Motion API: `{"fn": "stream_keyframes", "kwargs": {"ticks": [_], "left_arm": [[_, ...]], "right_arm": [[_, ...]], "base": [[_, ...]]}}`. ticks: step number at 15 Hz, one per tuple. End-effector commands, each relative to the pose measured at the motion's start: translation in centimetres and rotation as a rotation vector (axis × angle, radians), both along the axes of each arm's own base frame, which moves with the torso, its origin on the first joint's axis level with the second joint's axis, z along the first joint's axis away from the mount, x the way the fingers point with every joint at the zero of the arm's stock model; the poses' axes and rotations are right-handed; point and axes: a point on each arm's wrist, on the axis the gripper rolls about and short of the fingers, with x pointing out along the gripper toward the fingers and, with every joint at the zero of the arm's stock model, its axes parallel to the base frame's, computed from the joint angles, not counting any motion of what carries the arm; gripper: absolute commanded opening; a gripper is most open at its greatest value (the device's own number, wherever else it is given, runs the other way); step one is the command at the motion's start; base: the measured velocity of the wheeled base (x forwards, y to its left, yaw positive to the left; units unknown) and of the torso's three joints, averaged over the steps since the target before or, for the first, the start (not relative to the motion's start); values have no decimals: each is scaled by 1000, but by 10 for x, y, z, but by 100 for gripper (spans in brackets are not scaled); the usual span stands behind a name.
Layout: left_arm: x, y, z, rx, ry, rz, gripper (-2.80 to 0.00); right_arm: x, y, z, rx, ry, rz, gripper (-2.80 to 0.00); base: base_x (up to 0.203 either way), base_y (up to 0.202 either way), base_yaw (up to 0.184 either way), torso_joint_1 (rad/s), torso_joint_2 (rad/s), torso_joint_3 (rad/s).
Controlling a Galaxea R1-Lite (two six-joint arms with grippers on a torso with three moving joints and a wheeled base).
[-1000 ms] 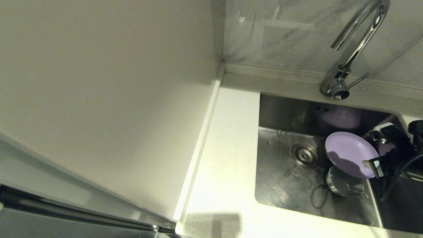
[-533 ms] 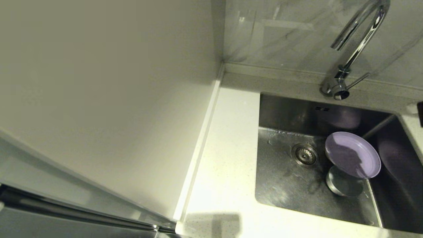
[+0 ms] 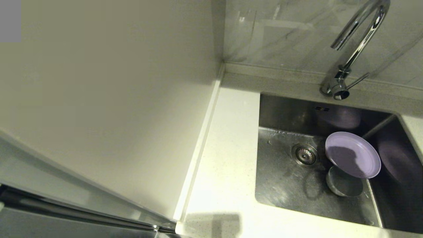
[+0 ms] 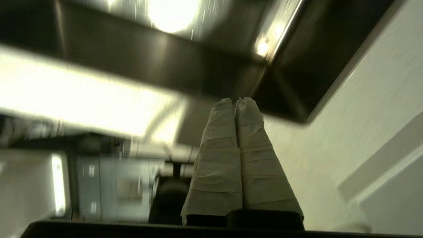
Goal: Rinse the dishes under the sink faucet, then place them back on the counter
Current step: Turn on the faucet
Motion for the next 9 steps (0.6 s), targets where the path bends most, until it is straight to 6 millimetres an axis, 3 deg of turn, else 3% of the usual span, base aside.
{"fn": "stream_keyframes", "kwargs": {"ticks": [1, 4, 9], "left_arm": [[0, 0, -1, 0, 3, 0, -280], [0, 0, -1, 0, 3, 0, -280], [0, 0, -1, 0, 3, 0, -280]], "right_arm": [[7, -8, -8, 19, 75, -16, -280], [16, -10, -3, 58, 38, 1, -280], [11, -19, -6, 95, 45, 10, -280]], "base": [[0, 0, 0, 0, 0, 0], [0, 0, 0, 0, 0, 0], [0, 0, 0, 0, 0, 0]]}}
